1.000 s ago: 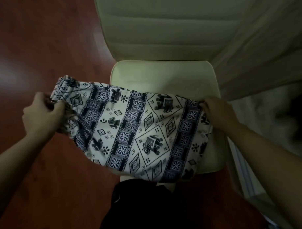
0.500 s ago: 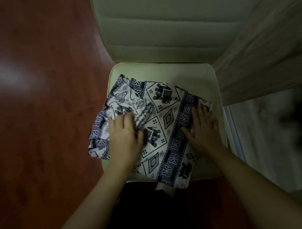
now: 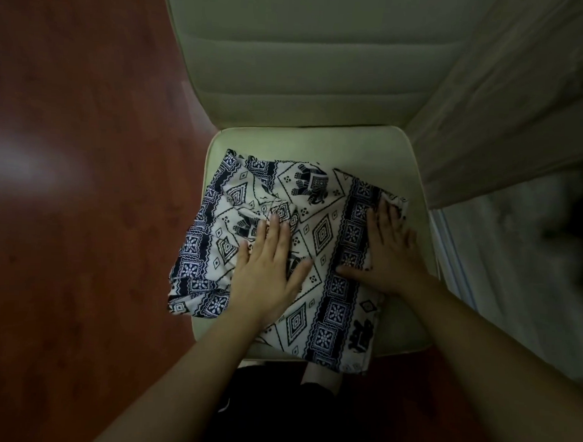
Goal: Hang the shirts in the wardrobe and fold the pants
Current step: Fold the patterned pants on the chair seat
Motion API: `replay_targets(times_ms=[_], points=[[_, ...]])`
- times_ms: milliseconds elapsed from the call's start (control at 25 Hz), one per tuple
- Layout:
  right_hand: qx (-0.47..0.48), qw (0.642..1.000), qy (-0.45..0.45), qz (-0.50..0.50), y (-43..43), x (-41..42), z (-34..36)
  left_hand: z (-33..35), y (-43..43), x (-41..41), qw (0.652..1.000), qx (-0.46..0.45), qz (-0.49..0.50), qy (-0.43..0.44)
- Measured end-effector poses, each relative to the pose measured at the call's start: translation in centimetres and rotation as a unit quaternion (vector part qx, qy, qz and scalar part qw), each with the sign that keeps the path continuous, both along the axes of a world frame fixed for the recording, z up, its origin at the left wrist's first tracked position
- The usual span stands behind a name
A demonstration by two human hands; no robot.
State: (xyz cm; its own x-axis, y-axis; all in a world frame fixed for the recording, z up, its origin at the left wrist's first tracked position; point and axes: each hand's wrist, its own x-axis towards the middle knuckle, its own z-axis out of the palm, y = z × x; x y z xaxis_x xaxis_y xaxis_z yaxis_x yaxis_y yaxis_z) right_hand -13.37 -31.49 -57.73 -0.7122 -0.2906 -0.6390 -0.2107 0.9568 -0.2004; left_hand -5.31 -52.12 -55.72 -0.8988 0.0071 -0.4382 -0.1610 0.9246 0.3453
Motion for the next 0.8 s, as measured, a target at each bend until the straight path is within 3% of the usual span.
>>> replay_targets(times_ms=[120, 200, 280, 400, 520, 600, 720, 800], points=[[-0.02, 0.998, 0.055, 0.022, 1.3, 0.6, 0.4, 3.0, -2.7, -1.1, 0.971, 0.086, 0.14, 0.172], [-0.03, 0.996, 0.076, 0.042, 2.7, 0.9, 0.6, 2.6, -7.1, -1.9, 0.954, 0.045, 0.218, 0.201], [-0.01, 0.994, 0.073, 0.079, 3.9, 0.8, 0.6, 2.0, -11.0, -2.4, 0.953, 0.051, 0.298, 0.031], [0.013, 0.993, 0.053, 0.1, 3.9, 0.5, 0.7, 2.9, -12.6, -2.5, 0.908, 0.177, 0.323, -0.2], [0.016, 0.994, 0.049, 0.1, 3.6, 0.5, 0.8, 3.8, -12.2, -3.4, 0.895, 0.252, 0.285, -0.233], [0.016, 0.994, 0.047, 0.098, 3.6, 0.5, 0.8, 4.3, -11.9, -4.6, 0.927, 0.217, 0.263, -0.158], [0.006, 0.998, 0.044, 0.053, 2.3, 0.7, 1.7, 5.2, -11.3, -6.3, 0.992, 0.005, 0.123, 0.036], [-0.076, 0.995, 0.062, -0.031, 1.0, 1.3, 2.6, 6.3, -10.4, -7.2, 0.976, -0.089, 0.015, 0.199]])
